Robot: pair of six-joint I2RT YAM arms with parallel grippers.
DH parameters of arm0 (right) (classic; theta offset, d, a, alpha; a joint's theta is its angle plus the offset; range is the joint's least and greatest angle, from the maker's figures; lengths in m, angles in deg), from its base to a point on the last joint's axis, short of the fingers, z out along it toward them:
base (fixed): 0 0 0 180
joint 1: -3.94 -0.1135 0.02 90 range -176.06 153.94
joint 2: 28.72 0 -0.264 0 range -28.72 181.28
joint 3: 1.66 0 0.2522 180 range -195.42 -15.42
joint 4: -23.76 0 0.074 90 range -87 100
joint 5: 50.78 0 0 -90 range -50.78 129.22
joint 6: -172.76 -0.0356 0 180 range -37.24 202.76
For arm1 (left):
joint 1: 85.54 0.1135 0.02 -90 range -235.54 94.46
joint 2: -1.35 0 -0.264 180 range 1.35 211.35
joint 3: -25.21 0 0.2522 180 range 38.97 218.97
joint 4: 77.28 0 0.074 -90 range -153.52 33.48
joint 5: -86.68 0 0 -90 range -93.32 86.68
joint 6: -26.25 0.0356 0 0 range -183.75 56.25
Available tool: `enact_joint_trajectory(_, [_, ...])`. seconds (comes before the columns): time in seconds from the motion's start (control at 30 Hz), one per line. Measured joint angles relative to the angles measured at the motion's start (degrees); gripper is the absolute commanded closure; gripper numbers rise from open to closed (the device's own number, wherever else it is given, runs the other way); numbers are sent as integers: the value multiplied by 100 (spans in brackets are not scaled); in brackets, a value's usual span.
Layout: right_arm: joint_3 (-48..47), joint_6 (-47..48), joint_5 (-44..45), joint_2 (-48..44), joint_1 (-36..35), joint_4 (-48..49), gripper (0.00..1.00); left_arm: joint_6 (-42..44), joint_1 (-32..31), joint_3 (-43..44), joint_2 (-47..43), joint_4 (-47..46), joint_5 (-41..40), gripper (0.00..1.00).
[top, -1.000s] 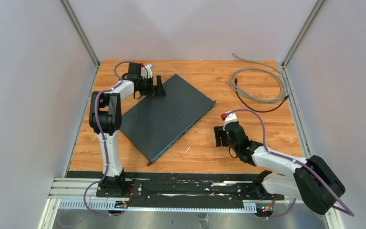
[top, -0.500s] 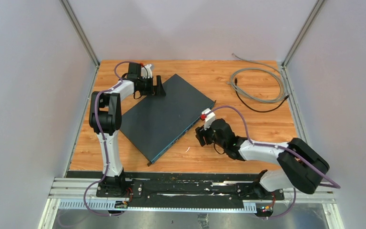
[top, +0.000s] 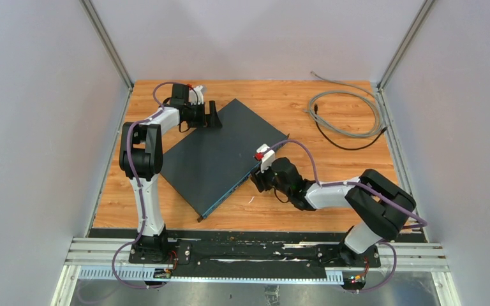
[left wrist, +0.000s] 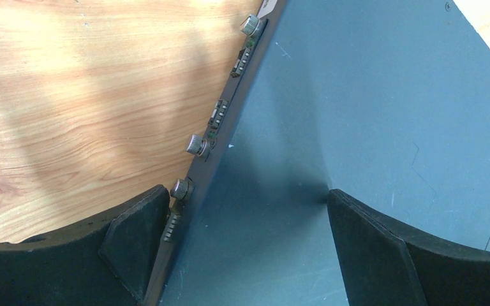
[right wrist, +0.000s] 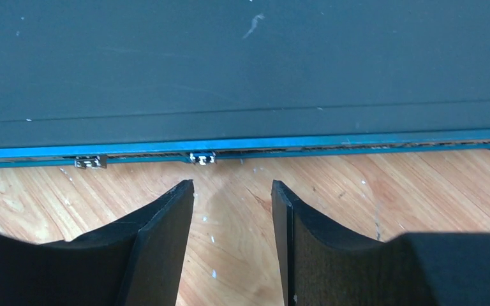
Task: Pull the plug off the socket
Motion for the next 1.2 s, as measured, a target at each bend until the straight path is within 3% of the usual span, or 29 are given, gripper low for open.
enact_joint_trajectory(0.3, [-160, 98, 9, 380, -107, 330, 56, -4, 0, 28, 13, 31, 0, 6])
enact_joint_trajectory(0.8, [-234, 120, 7, 608, -181, 568, 59, -4, 0, 55, 26, 61, 2, 6])
enact_joint_trajectory(1.03, [-234, 92, -9, 640, -225, 608, 86, -4, 0, 59, 28, 68, 2, 7])
enact_joint_trajectory(1.2, [-216, 96, 55, 638, -245, 632, 98, -4, 0, 61, 28, 70, 2, 7])
